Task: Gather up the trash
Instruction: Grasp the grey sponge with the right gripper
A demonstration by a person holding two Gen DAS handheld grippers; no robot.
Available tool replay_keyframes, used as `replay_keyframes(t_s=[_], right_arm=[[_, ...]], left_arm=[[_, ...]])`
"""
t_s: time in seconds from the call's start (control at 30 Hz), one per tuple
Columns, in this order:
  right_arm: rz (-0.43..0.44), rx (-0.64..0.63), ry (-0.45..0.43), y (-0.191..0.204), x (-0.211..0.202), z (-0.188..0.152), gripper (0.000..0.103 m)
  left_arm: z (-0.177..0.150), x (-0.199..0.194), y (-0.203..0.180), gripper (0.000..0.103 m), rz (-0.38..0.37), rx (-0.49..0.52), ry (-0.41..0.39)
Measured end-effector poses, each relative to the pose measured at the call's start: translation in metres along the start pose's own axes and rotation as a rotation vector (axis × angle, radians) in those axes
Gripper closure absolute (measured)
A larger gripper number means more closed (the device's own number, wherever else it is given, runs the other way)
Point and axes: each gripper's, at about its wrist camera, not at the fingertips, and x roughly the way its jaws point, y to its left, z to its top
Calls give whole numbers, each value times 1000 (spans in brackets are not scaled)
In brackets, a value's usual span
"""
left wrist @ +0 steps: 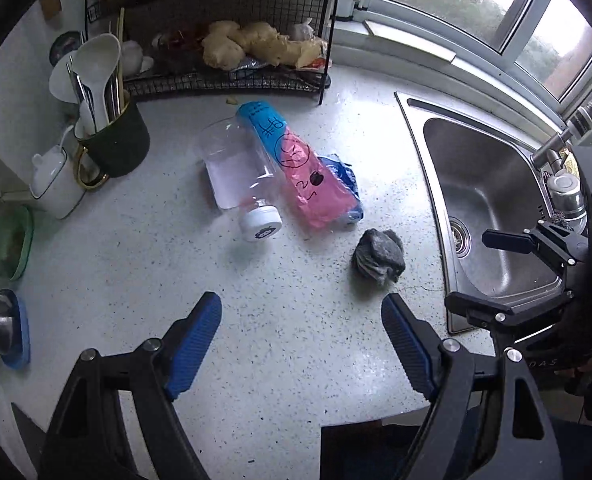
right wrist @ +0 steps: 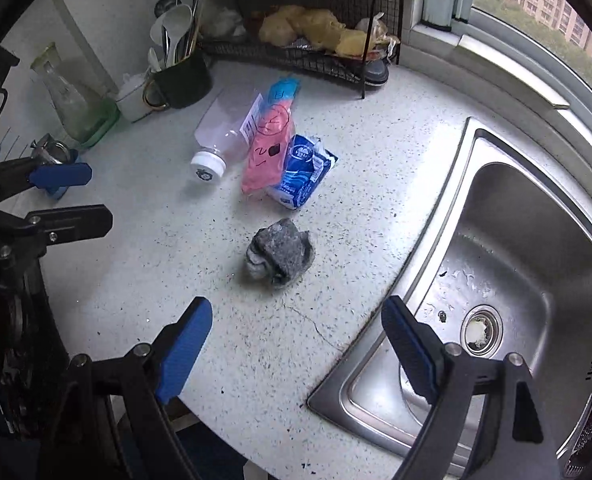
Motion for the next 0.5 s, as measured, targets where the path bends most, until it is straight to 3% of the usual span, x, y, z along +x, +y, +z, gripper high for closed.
replay_keyframes(t_s=[0.4, 0.5], right_arm=[[8, -62, 150, 11, 71, 41, 18], [7, -80, 192, 13, 85, 44, 32]], left_arm=[[23, 42, 54, 22, -19, -59, 90], [27, 43, 64, 22, -29, -73, 87]])
